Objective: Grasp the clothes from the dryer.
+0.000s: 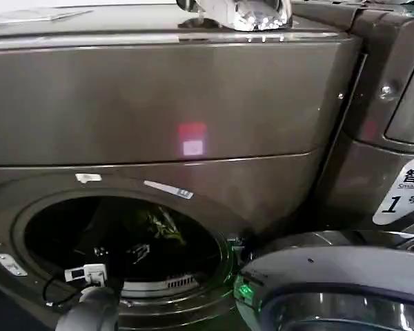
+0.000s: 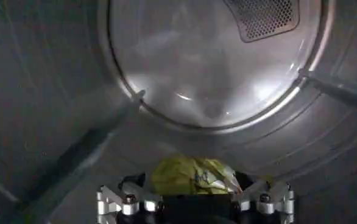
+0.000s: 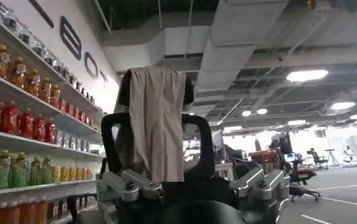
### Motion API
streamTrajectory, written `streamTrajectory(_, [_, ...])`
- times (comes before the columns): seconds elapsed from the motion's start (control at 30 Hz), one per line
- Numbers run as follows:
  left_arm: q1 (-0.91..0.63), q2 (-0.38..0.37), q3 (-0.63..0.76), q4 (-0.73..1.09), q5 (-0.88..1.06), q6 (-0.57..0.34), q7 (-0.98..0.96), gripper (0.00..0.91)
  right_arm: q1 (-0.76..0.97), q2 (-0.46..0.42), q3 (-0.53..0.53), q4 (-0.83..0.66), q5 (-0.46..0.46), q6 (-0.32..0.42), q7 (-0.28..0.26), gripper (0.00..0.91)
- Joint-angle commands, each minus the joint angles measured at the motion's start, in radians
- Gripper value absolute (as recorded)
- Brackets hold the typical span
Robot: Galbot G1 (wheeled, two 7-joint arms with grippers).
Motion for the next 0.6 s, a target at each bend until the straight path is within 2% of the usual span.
streamTrajectory(0.03, [-0.171,0.000,0.000,0.215,0.041,-0.063,0.026,0.907,0.001,-0.002,-0.007,0.003,0.000,0.000,0.000,0.907])
streamTrajectory(0.27, [-0.296,-0.009,-0.004,0.368,0.064,-0.085,0.043,0.907,-0.019,-0.012,0.003,-0.005,0.000,0.000,-0.004,0.907])
streamTrajectory(0.5, [-0.400,-0.001,-0.008,0.519,0.332,-0.169,0.228,0.907,-0.018,-0.012,0.001,0.001,0.000,-0.001,-0.005,0.907])
streamTrajectory(0.6, [-0.411,0.007,-0.005,0.531,0.357,-0.175,0.265,0.907,-0.019,-0.009,-0.003,0.002,-0.003,0.000,-0.007,0.907])
